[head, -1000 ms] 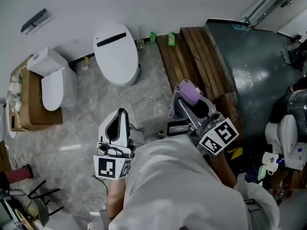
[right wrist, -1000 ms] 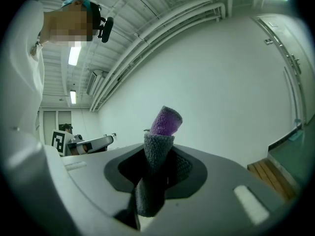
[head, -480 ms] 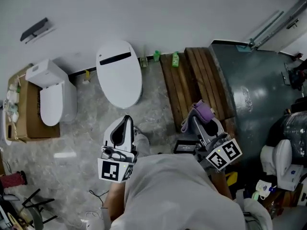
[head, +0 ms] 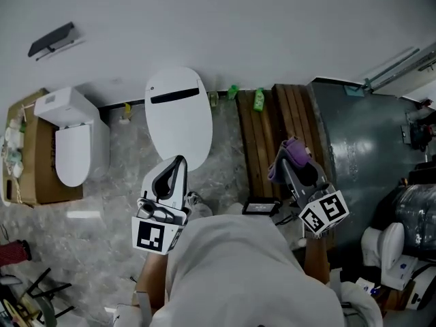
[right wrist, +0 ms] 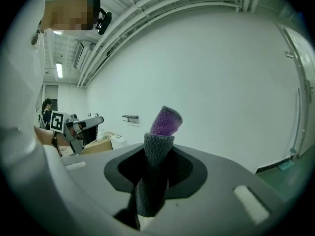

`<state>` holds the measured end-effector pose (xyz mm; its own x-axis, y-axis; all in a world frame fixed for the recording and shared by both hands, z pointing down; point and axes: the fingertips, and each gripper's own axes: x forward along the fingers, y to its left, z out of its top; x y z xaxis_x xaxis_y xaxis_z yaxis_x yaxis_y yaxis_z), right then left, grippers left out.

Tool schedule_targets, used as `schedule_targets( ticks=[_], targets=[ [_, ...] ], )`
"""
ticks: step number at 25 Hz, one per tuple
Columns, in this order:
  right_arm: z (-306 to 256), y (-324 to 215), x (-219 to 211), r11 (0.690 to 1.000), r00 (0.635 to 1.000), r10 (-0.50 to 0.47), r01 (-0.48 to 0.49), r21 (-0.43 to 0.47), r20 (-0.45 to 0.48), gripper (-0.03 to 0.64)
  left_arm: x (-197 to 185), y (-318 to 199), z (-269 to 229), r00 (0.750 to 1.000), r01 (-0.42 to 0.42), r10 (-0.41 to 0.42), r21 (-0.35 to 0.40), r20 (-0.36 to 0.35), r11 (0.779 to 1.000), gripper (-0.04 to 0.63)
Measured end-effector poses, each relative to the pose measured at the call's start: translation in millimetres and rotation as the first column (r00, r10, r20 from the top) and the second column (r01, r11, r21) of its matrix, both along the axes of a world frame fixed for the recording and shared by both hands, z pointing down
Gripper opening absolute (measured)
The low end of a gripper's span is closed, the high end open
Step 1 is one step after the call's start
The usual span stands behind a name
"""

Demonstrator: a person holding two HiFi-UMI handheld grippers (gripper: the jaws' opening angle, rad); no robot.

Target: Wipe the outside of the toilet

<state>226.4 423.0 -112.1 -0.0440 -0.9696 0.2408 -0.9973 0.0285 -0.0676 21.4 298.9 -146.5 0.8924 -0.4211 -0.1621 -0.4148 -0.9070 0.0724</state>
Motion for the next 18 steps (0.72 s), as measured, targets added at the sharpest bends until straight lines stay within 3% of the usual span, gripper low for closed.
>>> schedule_targets(
  ticks=[7,12,15,18],
  targets=[
    [-5.3,-76.8,1.2,0.992,0.987,-0.112,0.104,-0.075,-0.114,0.100,-21.7,-53.0,-0.5,0.995,0.096,-0.097,-0.033,-0.022,0.995,0.005],
    [-0.2,-142.3,11.0,0.961,0.945,-0.262,0.237,-0.141,-0.197,0.100,-25.7,-81.9,5.3,0.982,0.189,-0.190,-0.051,-0.020,0.981,0.005],
    [3.5,-196.2,20.8,0.931,0.907,-0.359,0.330,-0.159,-0.221,0.101,-24.5,-107.7,11.7,0.960,0.280,-0.281,-0.057,0.001,0.958,0.005],
    [11.1,-252.7,38.4,0.883,0.853,-0.465,0.429,-0.190,-0.238,0.101,-15.9,-133.5,13.2,0.914,0.405,-0.405,-0.058,0.013,0.912,0.005]
  ],
)
